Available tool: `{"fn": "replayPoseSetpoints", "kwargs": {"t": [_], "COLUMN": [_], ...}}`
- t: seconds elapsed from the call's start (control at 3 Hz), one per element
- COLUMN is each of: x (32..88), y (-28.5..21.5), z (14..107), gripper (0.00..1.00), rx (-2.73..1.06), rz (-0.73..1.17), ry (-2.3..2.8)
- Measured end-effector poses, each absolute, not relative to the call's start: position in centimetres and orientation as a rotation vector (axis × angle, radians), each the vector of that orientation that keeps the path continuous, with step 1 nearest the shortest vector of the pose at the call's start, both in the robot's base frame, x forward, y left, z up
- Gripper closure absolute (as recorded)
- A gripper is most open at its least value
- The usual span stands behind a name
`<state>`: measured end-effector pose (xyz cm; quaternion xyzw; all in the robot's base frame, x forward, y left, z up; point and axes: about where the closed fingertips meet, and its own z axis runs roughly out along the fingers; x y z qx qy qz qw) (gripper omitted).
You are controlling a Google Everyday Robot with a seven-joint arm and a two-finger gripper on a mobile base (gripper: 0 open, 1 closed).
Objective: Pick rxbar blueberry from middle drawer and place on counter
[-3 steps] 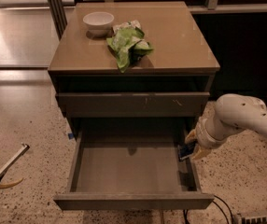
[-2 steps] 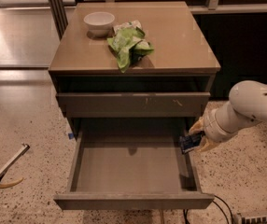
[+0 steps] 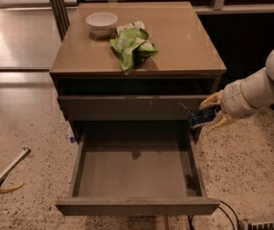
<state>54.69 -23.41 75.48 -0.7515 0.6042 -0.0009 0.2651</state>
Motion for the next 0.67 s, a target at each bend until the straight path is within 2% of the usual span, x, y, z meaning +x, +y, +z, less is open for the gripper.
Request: {"fn": "replayPoseSetpoints", "kwargs": {"t": [0.67], "x": [63.0], "y": [-23.2], "z": [84.3], "gripper": [1.00], "rx": [-1.764], "rz": [-0.028], "ry": [1.613]}}
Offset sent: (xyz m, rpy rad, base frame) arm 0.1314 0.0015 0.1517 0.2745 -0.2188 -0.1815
